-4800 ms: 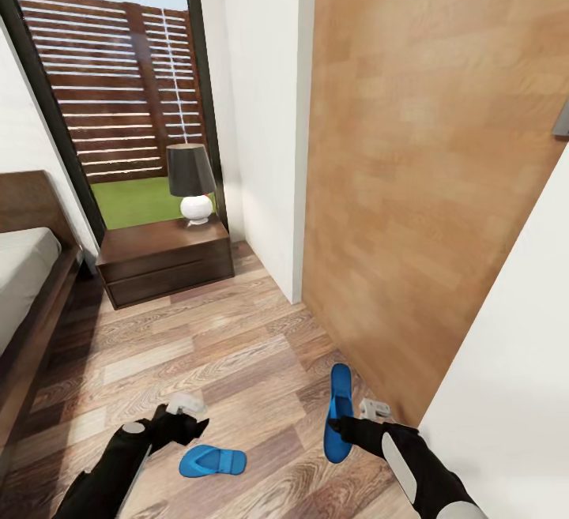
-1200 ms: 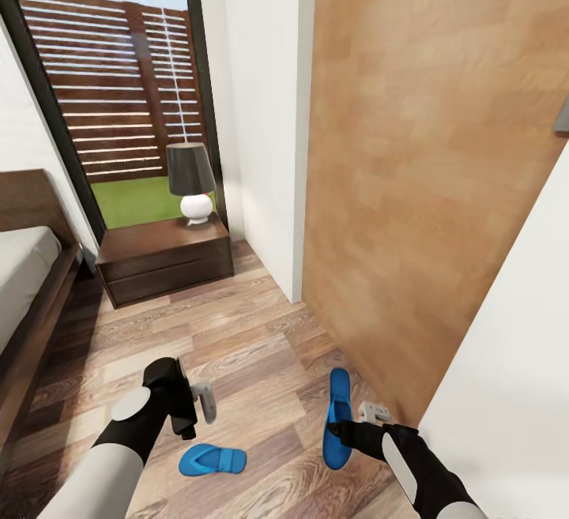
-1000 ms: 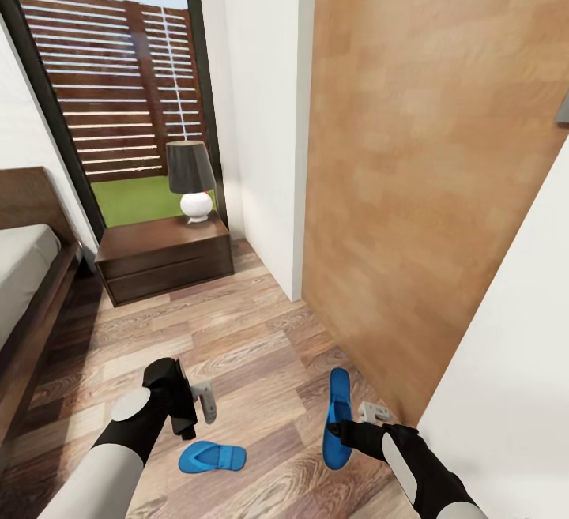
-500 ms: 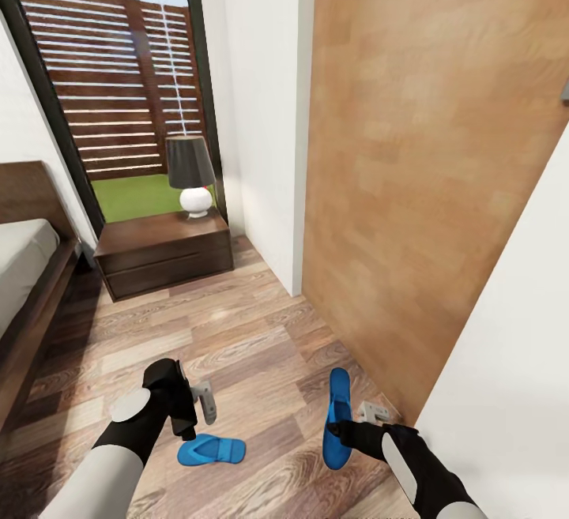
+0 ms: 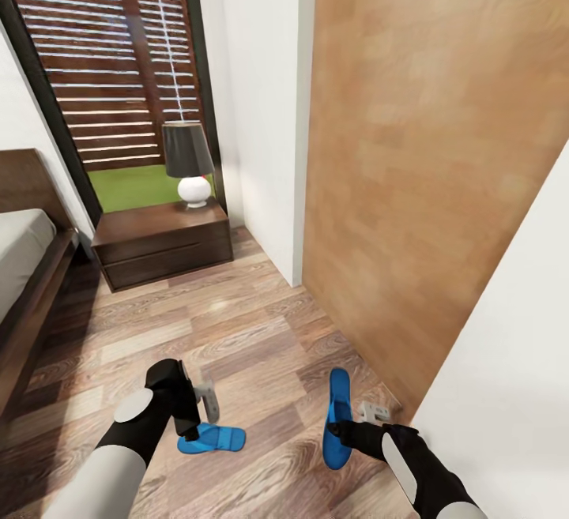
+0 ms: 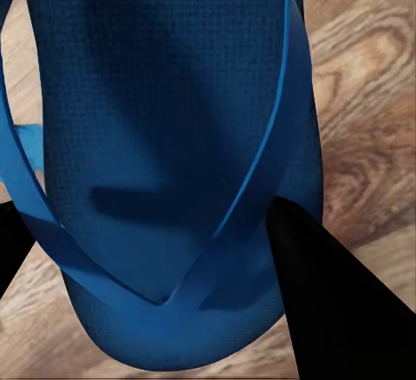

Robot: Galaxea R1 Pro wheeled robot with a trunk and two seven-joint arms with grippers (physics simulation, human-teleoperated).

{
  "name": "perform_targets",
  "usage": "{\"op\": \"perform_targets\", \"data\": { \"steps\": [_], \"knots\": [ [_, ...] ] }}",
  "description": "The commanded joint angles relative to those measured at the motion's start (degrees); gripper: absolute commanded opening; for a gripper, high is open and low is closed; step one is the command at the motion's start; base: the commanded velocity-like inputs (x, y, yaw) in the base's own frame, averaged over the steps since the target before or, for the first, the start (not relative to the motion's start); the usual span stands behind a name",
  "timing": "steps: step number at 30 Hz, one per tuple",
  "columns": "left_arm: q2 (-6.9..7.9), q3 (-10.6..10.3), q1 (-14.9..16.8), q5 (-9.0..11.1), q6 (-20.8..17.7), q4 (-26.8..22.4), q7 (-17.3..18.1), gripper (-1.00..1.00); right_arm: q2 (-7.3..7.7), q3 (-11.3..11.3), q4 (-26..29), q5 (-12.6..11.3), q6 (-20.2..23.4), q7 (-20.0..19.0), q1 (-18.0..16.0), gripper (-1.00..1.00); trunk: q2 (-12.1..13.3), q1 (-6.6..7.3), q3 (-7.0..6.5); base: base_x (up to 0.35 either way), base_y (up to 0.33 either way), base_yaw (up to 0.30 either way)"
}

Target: In the bedroom, move the book from the bed onto either nightstand, and place the two sandals side by side next to the bed.

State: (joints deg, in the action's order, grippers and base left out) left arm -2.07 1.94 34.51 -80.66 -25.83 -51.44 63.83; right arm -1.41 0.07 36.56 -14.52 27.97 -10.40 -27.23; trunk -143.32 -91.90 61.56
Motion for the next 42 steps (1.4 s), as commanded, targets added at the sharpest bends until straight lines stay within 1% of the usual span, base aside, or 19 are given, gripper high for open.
{"op": "perform_targets", "data": {
  "steps": [1, 42],
  "knots": [
    [-0.16, 0.2, 0.0, -0.2, -0.5, -0.1, 0.3, 1.0, 0.01, 0.0, 0.1, -0.3, 0.3, 0.1, 0.0, -1.0, 0.0, -0.01, 0.28, 0.0, 0.0, 0.0],
    [-0.27, 0.3, -0.1, -0.1, -0.5, 0.1, 0.2, 1.0, 0.01, 0.0, 0.0, -0.3, 0.2, 0.1, 0.0, -1.0, -0.6, -1.07, 9.37, 0.0, 0.0, 0.0]
  ]
}}
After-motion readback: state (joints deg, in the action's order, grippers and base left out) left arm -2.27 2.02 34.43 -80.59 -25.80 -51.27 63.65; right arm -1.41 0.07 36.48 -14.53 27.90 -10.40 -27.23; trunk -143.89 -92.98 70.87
